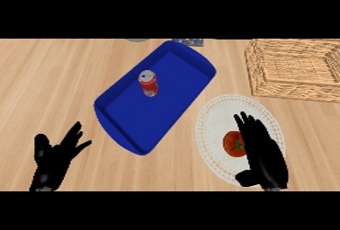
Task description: Pick the tomato from the placemat and place it in the basket
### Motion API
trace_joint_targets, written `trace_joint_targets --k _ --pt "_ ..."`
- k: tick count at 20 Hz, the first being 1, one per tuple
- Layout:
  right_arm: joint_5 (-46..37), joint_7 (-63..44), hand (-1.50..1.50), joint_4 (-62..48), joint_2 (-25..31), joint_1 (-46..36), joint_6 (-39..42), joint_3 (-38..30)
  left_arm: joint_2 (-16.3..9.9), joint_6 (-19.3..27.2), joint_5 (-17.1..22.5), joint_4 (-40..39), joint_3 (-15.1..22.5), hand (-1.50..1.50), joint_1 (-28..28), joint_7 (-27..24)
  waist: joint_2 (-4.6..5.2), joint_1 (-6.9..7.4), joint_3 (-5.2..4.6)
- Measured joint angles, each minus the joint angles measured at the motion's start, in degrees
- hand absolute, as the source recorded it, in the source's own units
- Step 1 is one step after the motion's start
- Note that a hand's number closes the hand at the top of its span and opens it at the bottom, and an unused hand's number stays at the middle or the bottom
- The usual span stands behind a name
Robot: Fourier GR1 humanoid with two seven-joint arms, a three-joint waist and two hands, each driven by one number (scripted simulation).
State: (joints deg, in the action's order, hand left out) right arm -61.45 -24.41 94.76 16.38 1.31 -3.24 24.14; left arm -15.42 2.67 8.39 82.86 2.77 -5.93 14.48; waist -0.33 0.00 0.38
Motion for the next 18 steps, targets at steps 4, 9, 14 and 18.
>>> trace_joint_targets --k 4,9,14,18 --pt "-1.34 0.82 -1.50 -3.36 -2.14 -0.58 -1.86 -0.08 1.31 0.71 -1.49 0.01 0.35 0.00 -0.51 -0.85 -0.08 0.08 0.13" --pt "-3.38 2.35 1.50 -5.31 -2.26 -2.22 -1.88 -0.25 1.17 -0.15 -1.60 0.02 -0.51 0.00 -0.34 -0.62 -0.24 0.06 -0.06" --pt "-6.64 4.51 1.50 -7.83 -1.53 -4.19 -3.83 -1.05 1.22 -0.91 -1.80 -0.10 -1.07 0.00 -0.14 -0.13 -0.38 0.07 -0.28" --pt "-8.94 4.69 1.50 -7.40 -1.97 -4.25 -3.69 -0.78 1.81 -0.85 -2.42 0.21 -1.33 0.00 -0.37 0.03 -0.46 0.04 -0.28"
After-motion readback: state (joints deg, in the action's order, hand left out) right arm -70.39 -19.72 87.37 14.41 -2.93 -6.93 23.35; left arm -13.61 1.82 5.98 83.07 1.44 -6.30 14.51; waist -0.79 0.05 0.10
